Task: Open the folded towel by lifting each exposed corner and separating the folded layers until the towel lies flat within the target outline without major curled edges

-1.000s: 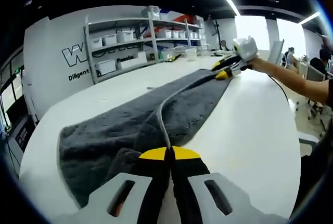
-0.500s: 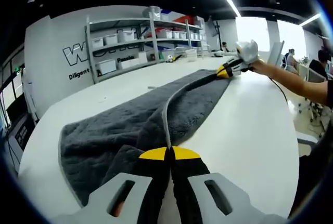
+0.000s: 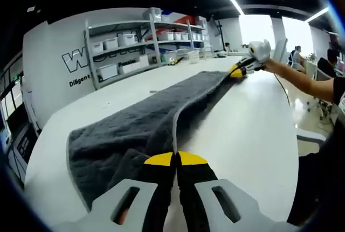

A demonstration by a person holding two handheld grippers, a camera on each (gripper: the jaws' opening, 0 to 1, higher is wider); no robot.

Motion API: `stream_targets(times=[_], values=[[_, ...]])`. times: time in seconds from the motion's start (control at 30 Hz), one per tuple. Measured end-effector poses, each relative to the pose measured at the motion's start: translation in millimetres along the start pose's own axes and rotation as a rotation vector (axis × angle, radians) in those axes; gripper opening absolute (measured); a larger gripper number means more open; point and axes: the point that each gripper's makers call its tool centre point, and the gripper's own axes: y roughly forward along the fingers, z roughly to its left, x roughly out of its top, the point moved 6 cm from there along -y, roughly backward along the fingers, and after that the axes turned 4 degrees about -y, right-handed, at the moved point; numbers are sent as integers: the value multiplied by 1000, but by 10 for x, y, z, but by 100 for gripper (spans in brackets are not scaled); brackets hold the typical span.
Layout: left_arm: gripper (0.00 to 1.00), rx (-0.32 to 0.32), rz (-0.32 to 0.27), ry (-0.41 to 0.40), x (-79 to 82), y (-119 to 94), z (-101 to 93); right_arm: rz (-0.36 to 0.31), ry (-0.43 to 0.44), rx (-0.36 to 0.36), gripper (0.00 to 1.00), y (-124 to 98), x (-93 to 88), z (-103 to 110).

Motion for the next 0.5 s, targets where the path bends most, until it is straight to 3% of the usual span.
stream_targets(times=[0.5], values=[[1,-54,95,88,-182,-221,-237,23,-30,134,0,-373,-165,400]])
